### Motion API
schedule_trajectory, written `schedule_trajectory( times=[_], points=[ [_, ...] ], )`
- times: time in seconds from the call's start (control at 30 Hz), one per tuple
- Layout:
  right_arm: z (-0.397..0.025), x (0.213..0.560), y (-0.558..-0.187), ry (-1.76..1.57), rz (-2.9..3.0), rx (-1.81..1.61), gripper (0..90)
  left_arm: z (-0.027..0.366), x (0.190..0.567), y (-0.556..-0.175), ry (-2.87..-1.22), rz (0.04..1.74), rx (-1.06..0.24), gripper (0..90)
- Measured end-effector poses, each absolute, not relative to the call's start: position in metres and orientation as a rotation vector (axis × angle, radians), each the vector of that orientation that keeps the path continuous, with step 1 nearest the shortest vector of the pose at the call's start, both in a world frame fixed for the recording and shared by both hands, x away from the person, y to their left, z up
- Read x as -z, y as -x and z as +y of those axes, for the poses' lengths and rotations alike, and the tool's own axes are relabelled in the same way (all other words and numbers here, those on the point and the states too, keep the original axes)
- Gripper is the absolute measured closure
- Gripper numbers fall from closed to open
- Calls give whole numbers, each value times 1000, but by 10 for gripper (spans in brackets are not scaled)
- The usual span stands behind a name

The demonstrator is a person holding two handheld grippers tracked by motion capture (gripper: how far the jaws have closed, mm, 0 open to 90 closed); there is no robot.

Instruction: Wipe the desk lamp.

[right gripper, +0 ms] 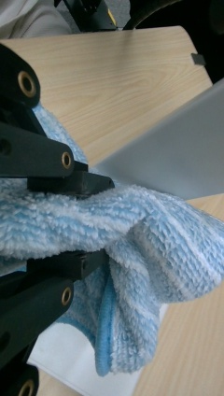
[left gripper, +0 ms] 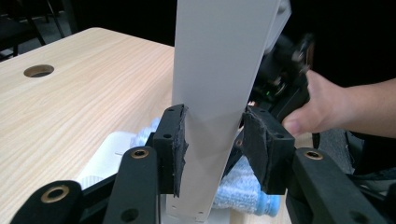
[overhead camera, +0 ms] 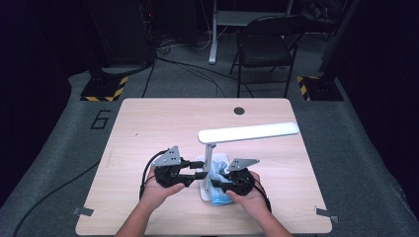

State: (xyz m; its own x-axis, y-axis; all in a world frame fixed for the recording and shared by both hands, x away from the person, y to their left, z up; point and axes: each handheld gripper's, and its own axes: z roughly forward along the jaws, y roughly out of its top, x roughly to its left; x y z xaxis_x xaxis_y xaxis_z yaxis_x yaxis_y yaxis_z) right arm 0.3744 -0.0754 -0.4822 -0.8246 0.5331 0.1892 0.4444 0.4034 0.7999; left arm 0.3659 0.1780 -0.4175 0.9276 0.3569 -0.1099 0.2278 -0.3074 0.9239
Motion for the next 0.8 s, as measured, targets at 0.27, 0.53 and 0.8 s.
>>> schedule_trajectory(
  times=[0.27,0.53,0.8],
  points=[
    [-74,500,-379,-920,2594,-1322,698,178,417,-366,-1902,428,-136,593],
    [-75,499,-376,-915,2587,-1327,706,178,418,-366,-1900,430,-137,593],
    [-77,471,-362,-846,2542,-1417,711,175,419,-365,-1915,424,-130,604]
  ],
)
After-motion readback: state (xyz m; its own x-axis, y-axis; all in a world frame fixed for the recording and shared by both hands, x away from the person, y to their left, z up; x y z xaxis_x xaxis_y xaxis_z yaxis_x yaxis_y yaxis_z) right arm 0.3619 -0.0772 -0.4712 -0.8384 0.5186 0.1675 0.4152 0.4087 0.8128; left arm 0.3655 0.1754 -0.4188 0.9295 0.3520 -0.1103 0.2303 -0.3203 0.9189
